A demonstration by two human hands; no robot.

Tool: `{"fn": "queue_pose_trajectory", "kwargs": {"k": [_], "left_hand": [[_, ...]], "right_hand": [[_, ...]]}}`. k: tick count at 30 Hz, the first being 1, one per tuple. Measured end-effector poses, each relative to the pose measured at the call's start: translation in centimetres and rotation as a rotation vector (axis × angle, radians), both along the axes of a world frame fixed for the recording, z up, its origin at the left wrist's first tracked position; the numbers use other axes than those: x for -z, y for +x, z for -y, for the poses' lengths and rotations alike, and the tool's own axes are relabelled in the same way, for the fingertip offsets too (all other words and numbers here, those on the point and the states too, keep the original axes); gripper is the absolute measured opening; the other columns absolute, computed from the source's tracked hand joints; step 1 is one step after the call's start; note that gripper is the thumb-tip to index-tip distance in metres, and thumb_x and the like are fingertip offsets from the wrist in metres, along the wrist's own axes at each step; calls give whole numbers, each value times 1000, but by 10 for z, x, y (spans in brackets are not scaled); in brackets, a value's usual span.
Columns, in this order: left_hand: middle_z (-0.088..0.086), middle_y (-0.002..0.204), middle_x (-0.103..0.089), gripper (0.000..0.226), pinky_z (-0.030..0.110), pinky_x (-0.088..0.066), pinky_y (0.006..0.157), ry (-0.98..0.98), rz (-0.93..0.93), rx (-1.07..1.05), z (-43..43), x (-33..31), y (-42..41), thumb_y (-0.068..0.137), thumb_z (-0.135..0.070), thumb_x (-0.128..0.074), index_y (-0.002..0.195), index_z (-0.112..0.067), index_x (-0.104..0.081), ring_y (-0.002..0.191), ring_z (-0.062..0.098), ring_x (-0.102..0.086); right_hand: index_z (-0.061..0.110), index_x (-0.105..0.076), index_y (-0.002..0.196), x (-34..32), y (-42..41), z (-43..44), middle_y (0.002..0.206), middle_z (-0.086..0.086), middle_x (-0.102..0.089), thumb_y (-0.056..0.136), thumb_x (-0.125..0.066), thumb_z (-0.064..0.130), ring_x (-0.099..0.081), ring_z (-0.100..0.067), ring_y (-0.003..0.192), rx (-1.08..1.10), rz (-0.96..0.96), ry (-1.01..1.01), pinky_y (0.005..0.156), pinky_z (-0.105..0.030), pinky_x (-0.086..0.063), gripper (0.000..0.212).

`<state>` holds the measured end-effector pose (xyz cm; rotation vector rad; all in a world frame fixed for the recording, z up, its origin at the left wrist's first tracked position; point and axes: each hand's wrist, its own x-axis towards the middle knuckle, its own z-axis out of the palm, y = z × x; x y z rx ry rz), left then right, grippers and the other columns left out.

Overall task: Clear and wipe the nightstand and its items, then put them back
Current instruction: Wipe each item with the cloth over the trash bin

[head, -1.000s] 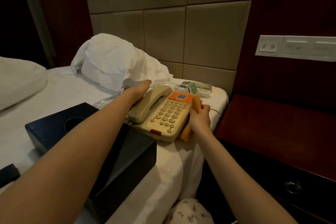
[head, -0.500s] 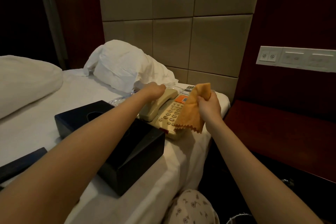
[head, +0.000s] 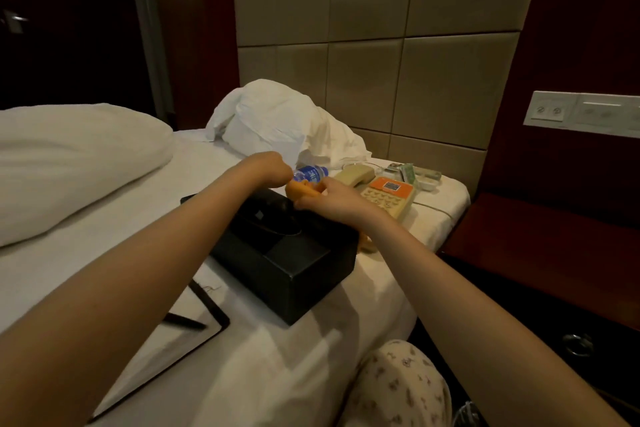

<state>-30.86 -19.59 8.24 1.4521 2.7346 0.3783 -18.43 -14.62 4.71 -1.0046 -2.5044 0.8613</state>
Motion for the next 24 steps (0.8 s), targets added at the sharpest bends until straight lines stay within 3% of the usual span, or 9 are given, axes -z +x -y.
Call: {"fn": "queue_pose_trajectory", "kwargs": {"k": [3, 5, 8, 10, 13, 17, 20, 22, 24], "left_hand": [[17, 121, -58, 34, 34, -44, 90, -182, -37, -2, 15, 2, -5, 89, -14, -55, 120, -1, -57, 111, 31, -55], [15, 119, -57, 34, 36, -46, 93, -317, -83, -6, 20, 7, -8, 78, -7, -63, 112, -3, -59, 110, 32, -55], [15, 116, -56, 24, 41, -48, 95, -383, -138, -23, 25, 7, -9, 71, -1, -63, 93, -7, -57, 108, 34, -55], [14, 107, -53, 27, 39, -46, 94, -355, -163, -25, 31, 1, -5, 75, 3, -60, 101, -4, -57, 110, 33, -54], [11, 101, -52, 24, 38, -44, 88, -188, -207, -56, 40, -17, -1, 80, -4, -57, 104, -8, -57, 102, 30, -53], [10, 112, -59, 31, 32, -45, 87, -57, -117, 71, 40, -35, 19, 87, -18, -59, 116, -11, -59, 104, 24, -55], [9, 112, -58, 35, 35, -44, 85, 33, -247, 157, 31, -39, 52, 87, -30, -56, 119, -16, -58, 103, 26, -54], [12, 122, -51, 42, 39, -42, 92, 77, -297, 208, 21, -38, 77, 86, -35, -56, 125, -18, -54, 113, 31, -48], [15, 133, -42, 49, 43, -37, 99, 78, -229, 255, 11, -34, 103, 87, -39, -56, 130, -18, -48, 122, 34, -41]], "right_hand": [[12, -16, 146, 7, -10, 7, 136, -9, -44, 77, -69, 47, -48, -26, 119, 11, 161, 45, 86, -31, -41, 95], [11, -13, 147, 12, -14, 11, 134, -10, -46, 76, -70, 44, -50, -27, 118, 72, 162, 108, 83, -32, -43, 96], [13, -30, 136, 14, -16, 17, 119, -7, -53, 74, -70, 43, -53, -24, 105, 135, 109, 198, 73, -31, -43, 80], [14, -39, 126, 13, -13, 19, 113, -6, -54, 72, -72, 42, -52, -22, 96, 147, 82, 226, 70, -31, -41, 70], [16, -41, 123, 8, 1, 19, 114, -5, -54, 69, -74, 43, -53, -23, 101, 171, 58, 243, 74, -32, -43, 69], [17, -44, 118, -9, 32, 14, 114, -4, -54, 67, -74, 46, -50, -21, 97, 264, -50, 250, 75, -33, -43, 66], [18, -44, 119, -26, 61, 9, 118, -5, -54, 66, -74, 48, -52, -25, 106, 376, -98, 275, 87, -39, -46, 68], [19, -44, 121, -32, 84, 5, 121, -6, -53, 65, -75, 48, -52, -28, 111, 465, -96, 292, 89, -39, -45, 71], [18, -42, 122, -32, 108, 0, 122, -7, -53, 65, -76, 49, -52, -30, 112, 555, -66, 308, 87, -39, -45, 73]]}}
